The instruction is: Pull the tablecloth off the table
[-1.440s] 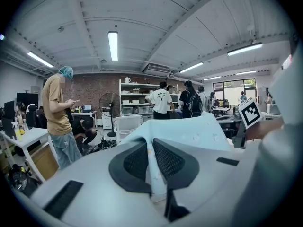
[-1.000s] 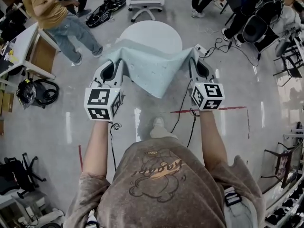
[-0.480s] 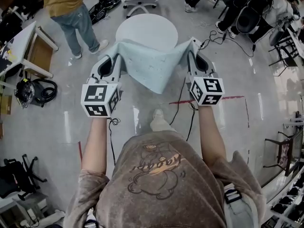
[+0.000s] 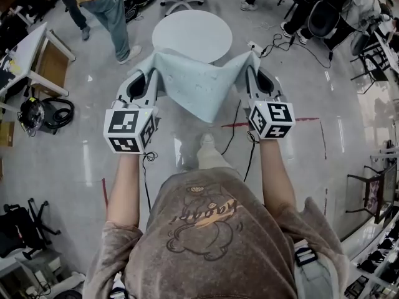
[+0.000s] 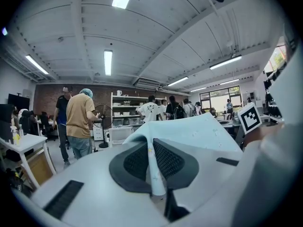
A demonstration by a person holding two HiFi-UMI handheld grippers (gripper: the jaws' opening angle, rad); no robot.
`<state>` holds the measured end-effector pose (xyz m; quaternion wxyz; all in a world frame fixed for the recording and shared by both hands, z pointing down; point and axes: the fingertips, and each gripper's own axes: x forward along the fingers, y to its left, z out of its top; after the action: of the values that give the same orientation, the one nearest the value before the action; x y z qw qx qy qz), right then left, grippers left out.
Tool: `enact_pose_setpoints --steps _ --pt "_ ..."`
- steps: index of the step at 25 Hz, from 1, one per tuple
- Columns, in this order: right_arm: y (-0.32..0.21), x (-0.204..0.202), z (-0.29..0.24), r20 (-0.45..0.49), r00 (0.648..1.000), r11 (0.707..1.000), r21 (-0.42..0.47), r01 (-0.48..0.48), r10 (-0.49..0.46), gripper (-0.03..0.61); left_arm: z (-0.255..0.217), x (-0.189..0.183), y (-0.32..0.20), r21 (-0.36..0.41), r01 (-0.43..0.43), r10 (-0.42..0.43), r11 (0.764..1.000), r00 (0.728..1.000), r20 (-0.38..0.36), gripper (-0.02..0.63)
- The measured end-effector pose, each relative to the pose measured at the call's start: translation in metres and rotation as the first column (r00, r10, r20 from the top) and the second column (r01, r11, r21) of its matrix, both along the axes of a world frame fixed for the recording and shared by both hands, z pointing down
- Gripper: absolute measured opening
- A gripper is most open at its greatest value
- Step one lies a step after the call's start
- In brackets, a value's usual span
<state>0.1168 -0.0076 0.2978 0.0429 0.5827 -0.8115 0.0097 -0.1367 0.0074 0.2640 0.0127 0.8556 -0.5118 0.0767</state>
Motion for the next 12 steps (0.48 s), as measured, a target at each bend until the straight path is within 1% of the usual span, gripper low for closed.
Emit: enact_pose_setpoints --steps 7,12 --pt "0.022 -0.006 -0.006 0.0 1.0 1.0 0.004 0.011 -0.011 0.021 -0.01 -0.003 0.027 0.005 -0.005 0.005 1.0 1.0 -0.012 0.035" --pt "0.036 -0.015 -0.006 0.0 1.0 1.0 -0.008 0.024 -0.024 0.02 -0.008 -0.012 0.039 -0.01 0.002 -0.003 1.0 1.0 -0.02 0.035"
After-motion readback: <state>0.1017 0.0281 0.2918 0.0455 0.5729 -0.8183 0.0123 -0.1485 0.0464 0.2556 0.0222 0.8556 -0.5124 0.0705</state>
